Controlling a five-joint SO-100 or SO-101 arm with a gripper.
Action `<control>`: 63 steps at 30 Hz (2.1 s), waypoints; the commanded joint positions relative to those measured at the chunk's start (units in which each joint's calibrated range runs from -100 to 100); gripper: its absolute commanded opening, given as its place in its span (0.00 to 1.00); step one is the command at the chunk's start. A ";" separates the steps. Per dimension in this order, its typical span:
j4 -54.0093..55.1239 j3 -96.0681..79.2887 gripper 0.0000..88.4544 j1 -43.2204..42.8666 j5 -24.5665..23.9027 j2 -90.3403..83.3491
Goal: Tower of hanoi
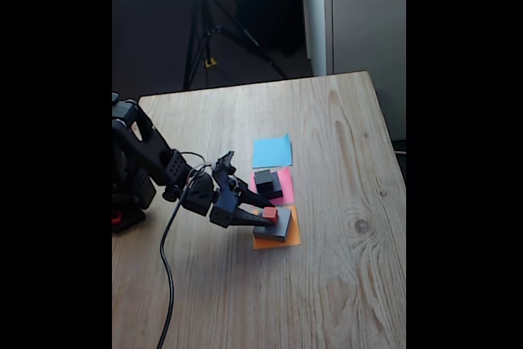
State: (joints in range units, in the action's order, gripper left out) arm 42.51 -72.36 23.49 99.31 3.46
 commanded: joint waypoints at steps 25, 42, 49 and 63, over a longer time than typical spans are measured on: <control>-66.27 26.81 0.01 -6.48 -1.81 -27.16; -133.45 83.18 0.01 -16.93 -4.49 -31.55; -140.41 85.72 0.01 -22.03 -5.99 -35.33; -103.02 44.63 0.02 -22.45 -6.83 -46.99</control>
State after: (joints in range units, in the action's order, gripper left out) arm -69.74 -21.34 1.50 92.36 -39.46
